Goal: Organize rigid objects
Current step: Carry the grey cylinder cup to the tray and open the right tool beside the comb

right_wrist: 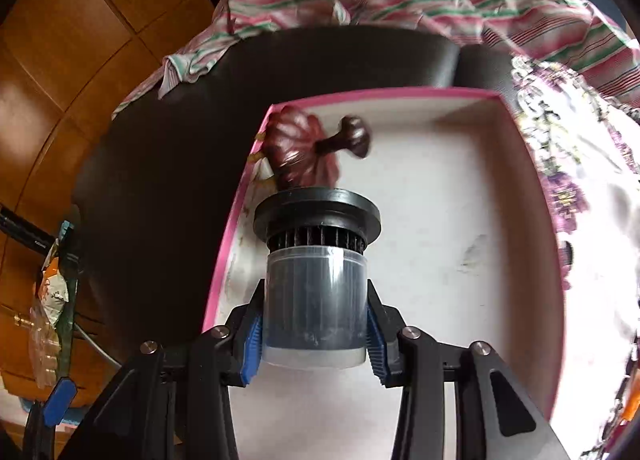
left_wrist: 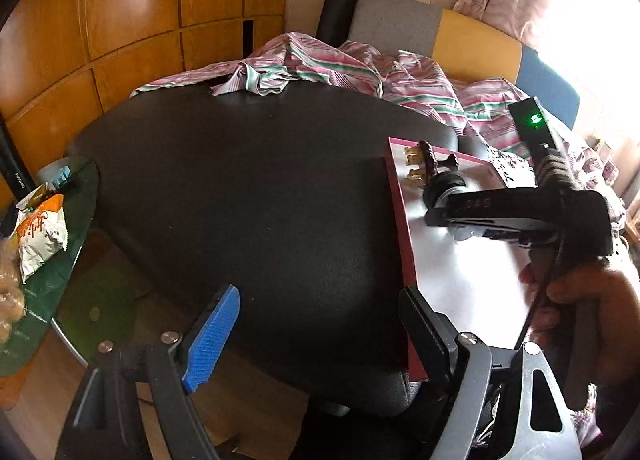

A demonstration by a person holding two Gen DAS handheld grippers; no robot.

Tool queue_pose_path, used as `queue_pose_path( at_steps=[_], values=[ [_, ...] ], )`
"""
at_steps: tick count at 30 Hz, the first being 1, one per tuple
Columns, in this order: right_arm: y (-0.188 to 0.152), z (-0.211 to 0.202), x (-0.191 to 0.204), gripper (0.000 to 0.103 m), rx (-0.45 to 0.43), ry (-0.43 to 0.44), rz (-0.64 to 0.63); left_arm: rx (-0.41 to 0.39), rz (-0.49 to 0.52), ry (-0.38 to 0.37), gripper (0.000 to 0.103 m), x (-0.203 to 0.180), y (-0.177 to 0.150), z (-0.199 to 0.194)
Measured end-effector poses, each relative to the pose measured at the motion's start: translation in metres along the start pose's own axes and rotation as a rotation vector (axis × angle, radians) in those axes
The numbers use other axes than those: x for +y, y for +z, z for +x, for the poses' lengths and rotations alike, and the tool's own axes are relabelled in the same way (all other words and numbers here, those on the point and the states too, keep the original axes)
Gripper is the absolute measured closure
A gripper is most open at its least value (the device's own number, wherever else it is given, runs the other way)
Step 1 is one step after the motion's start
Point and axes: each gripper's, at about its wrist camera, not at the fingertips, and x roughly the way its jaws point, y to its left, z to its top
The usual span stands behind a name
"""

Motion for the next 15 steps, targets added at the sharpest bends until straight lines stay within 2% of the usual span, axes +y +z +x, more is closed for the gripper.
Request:
queue_pose_path(
  at_steps=[7, 15],
  values=[
    [-0.004, -0.002, 0.008, 0.058, -0.008, 0.050, -0.025, 0.008, -0.026, 0.006, 0.021, 0.008, 0.000, 0.000],
    [-0.022, -0.036, 0.011, 0.057, -0.112, 0.022, -0.073, -0.023, -0.082, -0.034, 0.021, 0.020, 0.006, -0.013]
  ],
)
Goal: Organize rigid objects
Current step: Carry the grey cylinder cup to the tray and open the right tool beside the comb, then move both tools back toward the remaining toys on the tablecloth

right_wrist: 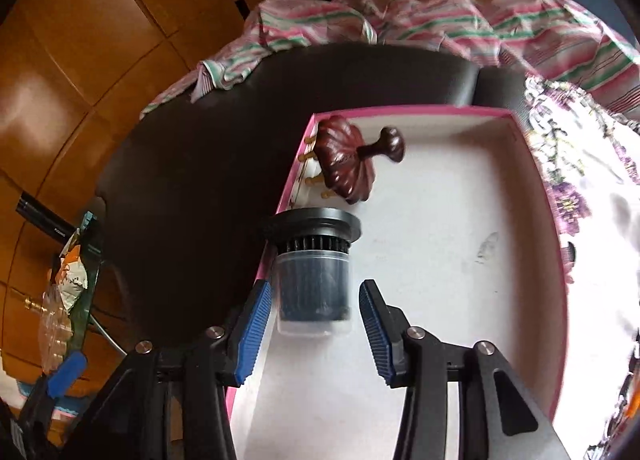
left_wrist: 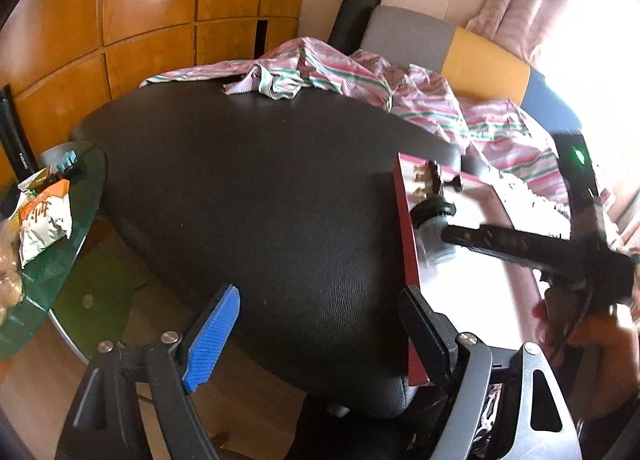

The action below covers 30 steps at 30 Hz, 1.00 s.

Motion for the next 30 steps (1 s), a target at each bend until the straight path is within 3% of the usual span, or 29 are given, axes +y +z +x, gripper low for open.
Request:
queue_pose_path(
  at_steps=[7, 17, 23, 30],
  values=[
    [-0.022, -0.034, -0.016, 0.057, -0.062, -0.076, -0.034, -0.071, -0.016, -0.028, 0.019, 0.000, 0.015, -0.021],
    [-0.046, -0.090, -0.065, 0.057, -0.138, -0.160, 0.012, -0.096, -0.014, -0.092, 0.016, -0.015, 0.028, -0.038],
    [-0.055, -0.126, -0.106, 0.057, -0.179, -0.220, 0.074, -0.104, 0.045, -0.113, 0.016, -0.038, 0.031, -0.043],
    [-0.071, -0.174, -0.171, 0.057, -0.232, -0.329, 0.183, -0.092, 0.182, -0.159, 0.016, -0.089, 0.029, -0.038]
  ],
)
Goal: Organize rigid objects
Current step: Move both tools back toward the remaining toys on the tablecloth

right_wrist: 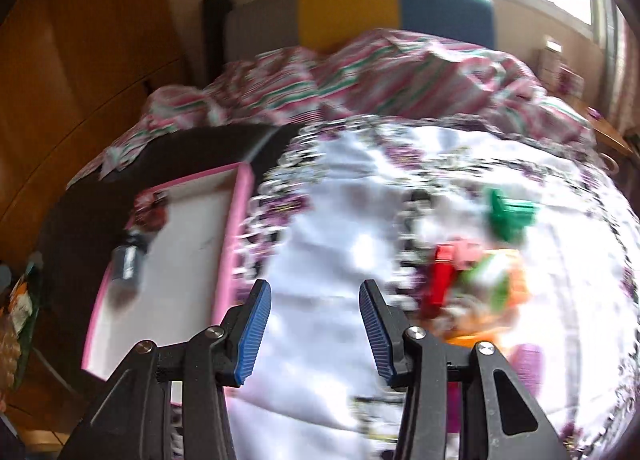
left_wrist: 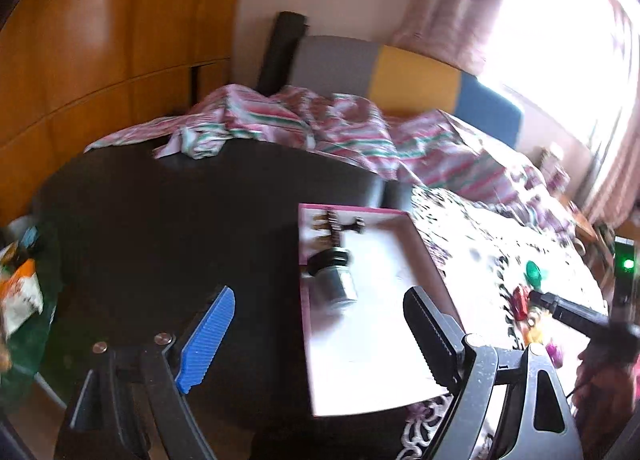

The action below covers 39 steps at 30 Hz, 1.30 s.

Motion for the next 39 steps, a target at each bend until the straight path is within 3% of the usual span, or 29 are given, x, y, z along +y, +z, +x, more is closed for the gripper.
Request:
queue_pose_path(
  at_steps=[11, 16, 22, 30, 34, 39],
  values=[
    [-0.014, -0.030, -0.124, 0.057, -0.075, -0.220, 0.282, 0.102, 0.256, -0.202, 0.016, -0.120, -0.009, 0.040],
    [-0.031, -0.034, -0.165, 0.057, -0.093, -0.215, 0.491, 0.134, 0.417, -0.274, 0.016, -0.186, -0.026, 0.057],
    [-0.035, -0.043, -0.176, 0.057, -0.129, -0.211, 0.556, 0.189, 0.532, -0.326, 0.019, -0.240, -0.046, 0.078],
    [-0.037, -0.041, -0.185, 0.057, -0.122, -0.191, 0.601, 0.265, 0.579, -0.369, 0.023, -0.270, -0.064, 0.098],
    [-0.039, -0.039, -0.187, 0.057, -0.113, -0.178, 0.618, 0.366, 0.484, -0.419, 0.030, -0.267, -0.062, 0.117],
    [-0.038, -0.038, -0.187, 0.057, -0.107, -0.165, 0.620, 0.406, 0.412, -0.426, 0.036, -0.267, -0.052, 0.133]
  ],
)
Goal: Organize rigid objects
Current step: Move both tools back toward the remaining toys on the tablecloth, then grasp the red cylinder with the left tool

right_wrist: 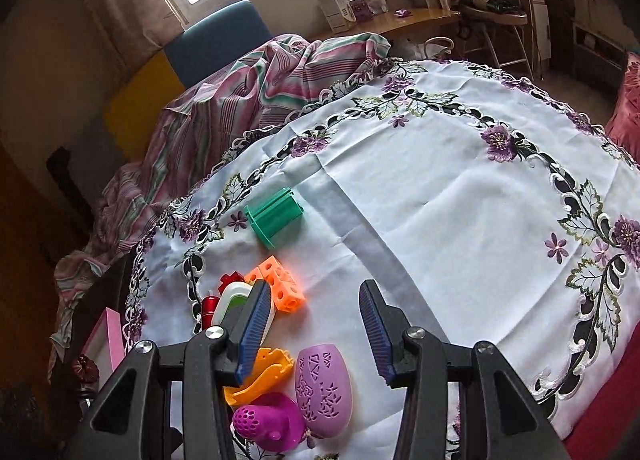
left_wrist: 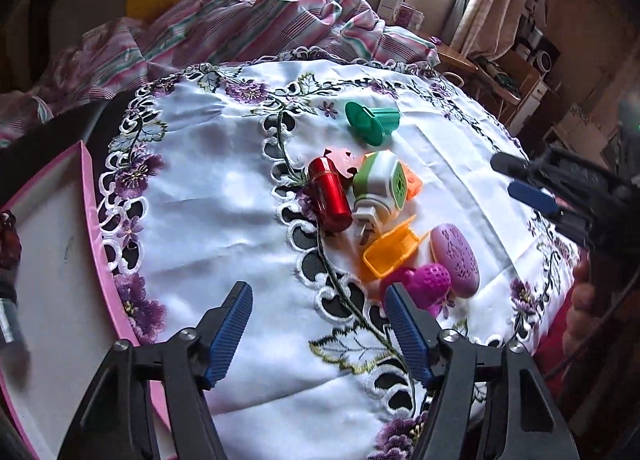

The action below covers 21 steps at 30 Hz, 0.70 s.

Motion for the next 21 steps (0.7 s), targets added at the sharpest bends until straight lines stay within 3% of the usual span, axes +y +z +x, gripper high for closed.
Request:
queue_pose_path(
  at_steps=[5, 8, 12, 21],
  values=[
    [0.000, 0.001, 0.000, 0.057, 0.006, 0.007, 0.001, 0.027, -0.053, -0.009, 0.048, 0.006, 0.021, 0.016],
    [0.000, 0.003, 0.000, 0.057, 0.020, 0.013, 0.005, 0.028, -0.034, 0.007, 0.056, 0.003, 0.032, 0.024],
    [-0.001, 0.005, 0.000, 0.056, 0.031, 0.019, 0.007, 0.059, -0.045, 0.021, 0.075, 0.008, 0.048, 0.043],
    [-0.002, 0.011, 0.004, 0.056, 0.056, 0.024, -0.010, 0.081, -0.009, 0.047, 0.078, -0.001, 0.079, 0.081]
  ],
)
